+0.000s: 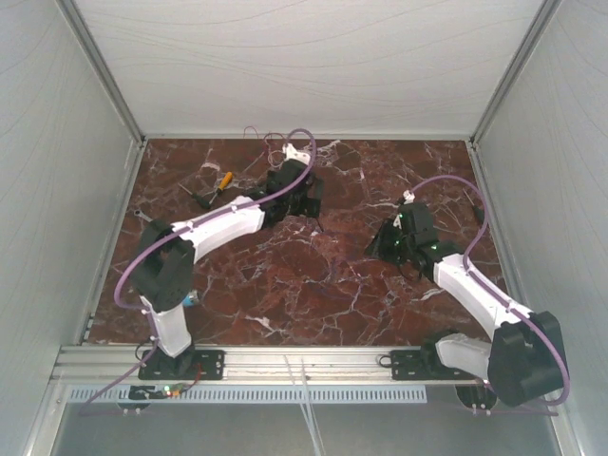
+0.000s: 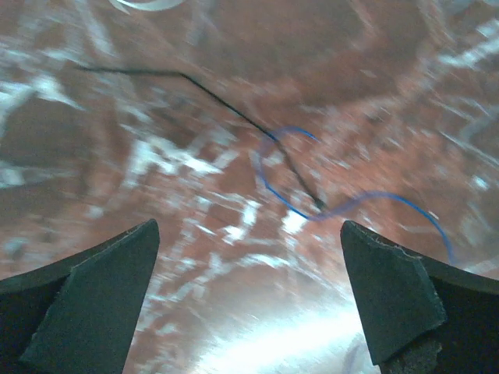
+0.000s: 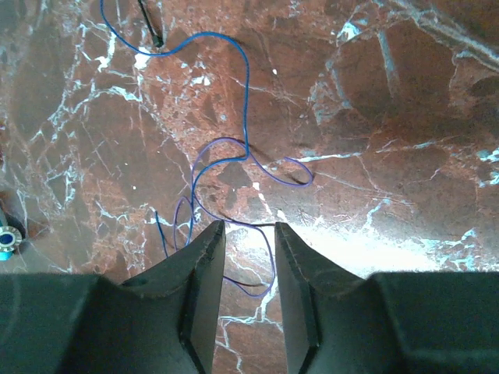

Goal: Zip-tie the wires
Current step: Straighten the cable at the center of the board, then pick up the cable at the center of the board.

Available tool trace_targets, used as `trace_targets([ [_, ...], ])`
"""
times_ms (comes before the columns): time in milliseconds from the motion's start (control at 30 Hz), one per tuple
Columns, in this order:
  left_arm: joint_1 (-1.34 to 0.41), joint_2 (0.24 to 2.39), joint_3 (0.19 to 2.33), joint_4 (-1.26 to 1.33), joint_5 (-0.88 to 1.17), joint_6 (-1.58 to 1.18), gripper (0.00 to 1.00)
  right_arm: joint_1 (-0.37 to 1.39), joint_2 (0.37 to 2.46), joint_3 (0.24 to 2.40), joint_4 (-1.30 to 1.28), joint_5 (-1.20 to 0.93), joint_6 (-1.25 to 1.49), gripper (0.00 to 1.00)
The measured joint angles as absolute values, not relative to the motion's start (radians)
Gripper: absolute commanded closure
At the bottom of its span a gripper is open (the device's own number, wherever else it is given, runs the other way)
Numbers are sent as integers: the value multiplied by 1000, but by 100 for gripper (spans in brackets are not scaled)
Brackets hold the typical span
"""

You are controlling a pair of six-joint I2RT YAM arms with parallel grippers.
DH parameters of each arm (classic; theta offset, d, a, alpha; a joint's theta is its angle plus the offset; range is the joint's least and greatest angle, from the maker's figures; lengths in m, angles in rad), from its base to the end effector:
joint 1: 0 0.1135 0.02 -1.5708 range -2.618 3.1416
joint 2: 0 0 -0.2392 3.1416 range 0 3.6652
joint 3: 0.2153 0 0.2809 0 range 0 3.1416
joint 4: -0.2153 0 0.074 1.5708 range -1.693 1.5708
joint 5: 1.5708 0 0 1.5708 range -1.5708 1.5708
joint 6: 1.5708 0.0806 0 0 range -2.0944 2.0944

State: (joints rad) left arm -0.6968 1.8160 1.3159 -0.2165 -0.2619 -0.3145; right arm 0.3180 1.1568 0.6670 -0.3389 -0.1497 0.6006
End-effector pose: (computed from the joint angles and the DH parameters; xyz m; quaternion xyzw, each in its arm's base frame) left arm 0.3678 -0.2806 0.1669 0.1183 0.8962 -0.0950 0.4169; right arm 0.2793 0.1046 0.1431 0.1040 0.9239 0.2228 0.2932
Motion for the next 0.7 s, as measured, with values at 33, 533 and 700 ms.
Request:
trace_targets([
  [33,-678,1814,1323,-216,-290,-295,0,318,1149,669,-339,-149,599,70],
  [533,-312,2030,1583,-169,-182,-220,9,320,1102,670,-301,-229,591,7],
  [700,-243,2162,1682,-132,-69,-268,23,355,1040,690,-247,-278,570,2],
])
